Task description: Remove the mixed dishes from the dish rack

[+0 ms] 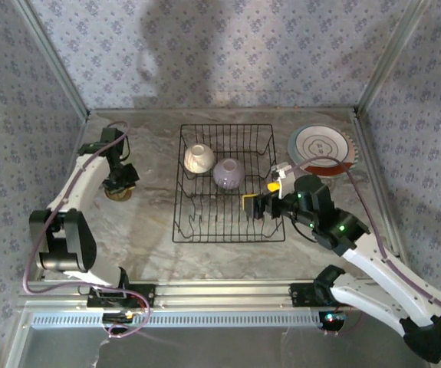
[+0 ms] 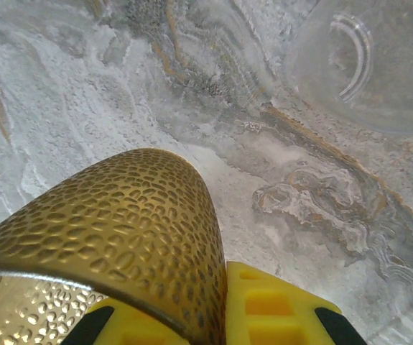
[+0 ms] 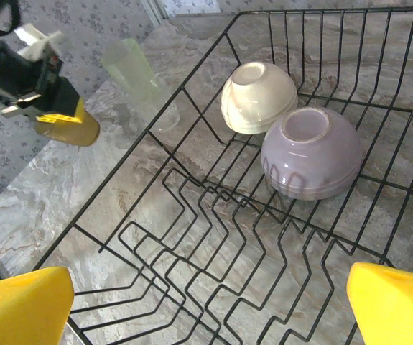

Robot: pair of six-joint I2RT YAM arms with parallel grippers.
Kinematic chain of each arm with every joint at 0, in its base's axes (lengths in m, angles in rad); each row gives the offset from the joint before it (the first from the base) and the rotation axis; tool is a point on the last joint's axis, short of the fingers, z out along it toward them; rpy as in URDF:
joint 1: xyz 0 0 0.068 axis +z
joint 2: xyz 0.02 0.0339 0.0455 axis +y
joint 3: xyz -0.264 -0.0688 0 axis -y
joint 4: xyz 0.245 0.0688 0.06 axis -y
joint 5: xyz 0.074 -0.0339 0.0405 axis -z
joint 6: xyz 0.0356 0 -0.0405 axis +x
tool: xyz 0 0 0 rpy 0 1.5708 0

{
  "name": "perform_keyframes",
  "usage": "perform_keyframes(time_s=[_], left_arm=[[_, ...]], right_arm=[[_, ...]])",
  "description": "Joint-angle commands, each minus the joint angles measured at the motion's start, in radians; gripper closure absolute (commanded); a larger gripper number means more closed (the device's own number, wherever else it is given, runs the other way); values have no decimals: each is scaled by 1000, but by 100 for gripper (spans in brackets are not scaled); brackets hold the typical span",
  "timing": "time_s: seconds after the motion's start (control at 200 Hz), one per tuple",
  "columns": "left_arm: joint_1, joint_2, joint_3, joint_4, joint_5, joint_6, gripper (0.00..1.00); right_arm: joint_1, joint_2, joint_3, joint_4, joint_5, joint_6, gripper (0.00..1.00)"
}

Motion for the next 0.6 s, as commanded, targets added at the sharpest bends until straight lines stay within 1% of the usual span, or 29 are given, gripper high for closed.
perform_keyframes(time_s=[0.0, 0.27, 0.595], left_arm=[[6, 49, 63, -7, 21, 23, 100], [7, 177, 136, -58, 2, 71, 100], [7, 262, 190, -69, 13, 105, 100]], right_arm=[[6, -33, -23, 2, -15, -25, 0], [5, -63, -52, 0, -21, -28, 1], [5, -72, -38, -29, -22, -31, 0]])
